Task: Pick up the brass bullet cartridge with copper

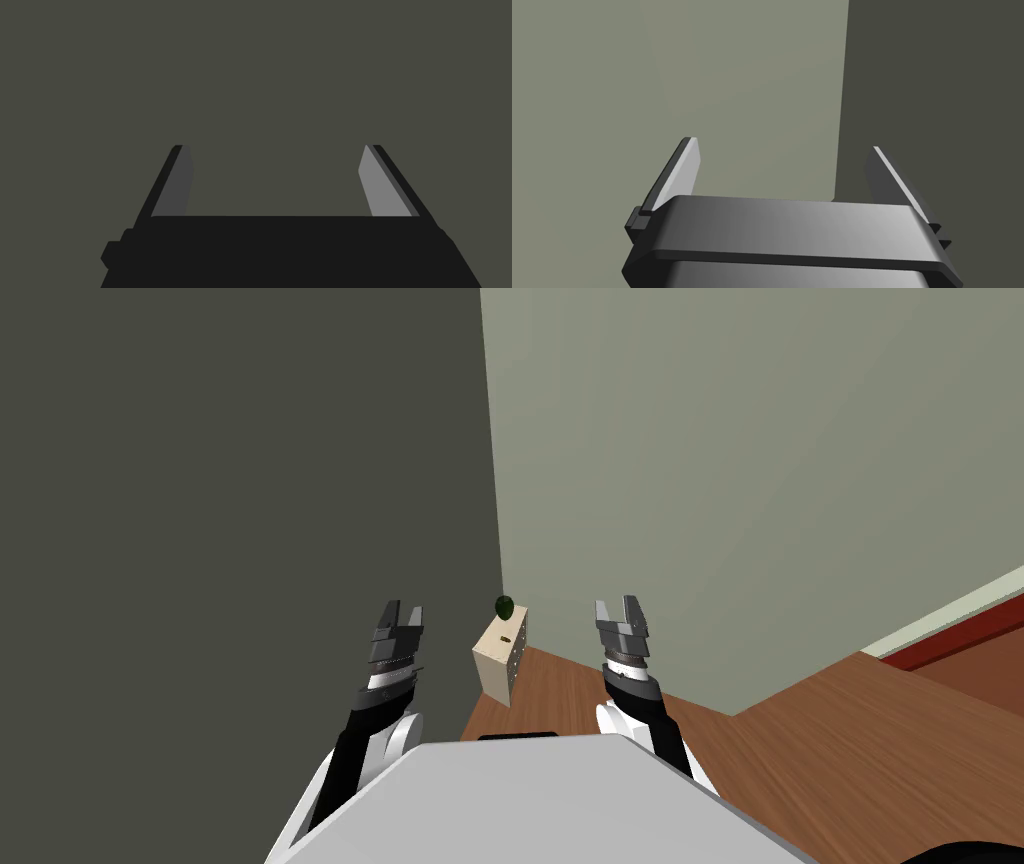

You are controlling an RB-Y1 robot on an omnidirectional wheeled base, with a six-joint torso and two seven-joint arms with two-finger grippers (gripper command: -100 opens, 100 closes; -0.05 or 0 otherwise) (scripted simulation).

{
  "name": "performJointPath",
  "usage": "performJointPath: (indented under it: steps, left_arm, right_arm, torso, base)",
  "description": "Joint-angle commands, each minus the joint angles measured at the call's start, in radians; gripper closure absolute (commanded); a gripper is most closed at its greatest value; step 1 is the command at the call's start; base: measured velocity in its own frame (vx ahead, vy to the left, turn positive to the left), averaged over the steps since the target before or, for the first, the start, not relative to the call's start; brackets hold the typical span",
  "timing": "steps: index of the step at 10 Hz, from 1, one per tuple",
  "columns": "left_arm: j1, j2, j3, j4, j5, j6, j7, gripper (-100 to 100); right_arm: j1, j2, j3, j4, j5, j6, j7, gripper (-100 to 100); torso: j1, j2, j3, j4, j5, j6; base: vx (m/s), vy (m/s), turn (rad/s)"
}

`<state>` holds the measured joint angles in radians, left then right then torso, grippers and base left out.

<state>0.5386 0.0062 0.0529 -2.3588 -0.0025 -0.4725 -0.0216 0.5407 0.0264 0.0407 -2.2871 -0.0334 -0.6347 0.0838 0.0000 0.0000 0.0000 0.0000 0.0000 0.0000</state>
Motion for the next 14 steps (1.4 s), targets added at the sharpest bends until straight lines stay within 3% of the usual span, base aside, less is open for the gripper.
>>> performJointPath:
  steps: [1,7,10,13,14]
  left_arm:
    - [0.004,0.045,0.003,0.016,0.016,0.019,-0.006,-100]
    - [0.031,0.152,0.025,0.108,0.120,0.138,-0.037,-100]
    - [0.038,0.166,0.031,0.128,0.145,0.167,-0.044,-100]
    - [0.059,0.200,0.051,0.195,0.229,0.251,-0.067,-100]
    - [0.059,0.200,0.051,0.195,0.229,0.260,-0.067,-100]
  right_arm:
    - [0.000,0.000,0.000,0.000,0.000,0.000,0.000,0]
    - [0.000,0.000,0.000,0.000,0.000,0.000,0.000,0]
    - [0.000,0.000,0.000,0.000,0.000,0.000,0.000,0]
    - [0.000,0.000,0.000,0.000,0.000,0.000,0.000,0]
    - [0.000,0.000,0.000,0.000,0.000,0.000,0.000,0]
  torso:
    - [0.000,0.000,0.000,0.000,0.000,0.000]
    - [-0.003,-0.003,-0.002,-0.001,-0.001,0.000]
    - [-0.003,-0.002,-0.001,-0.001,-0.001,0.000]
    - [-0.004,-0.004,-0.002,-0.001,-0.001,0.000]
    - [-0.005,-0.004,-0.003,-0.001,-0.001,0.000]
  base:
    - [0.016,-0.017,-0.081]
    - [0.041,-0.049,-0.093]
    - [0.030,-0.043,-0.053]
    - [0.060,-0.069,-0.130]
    - [0.042,-0.060,-0.031]
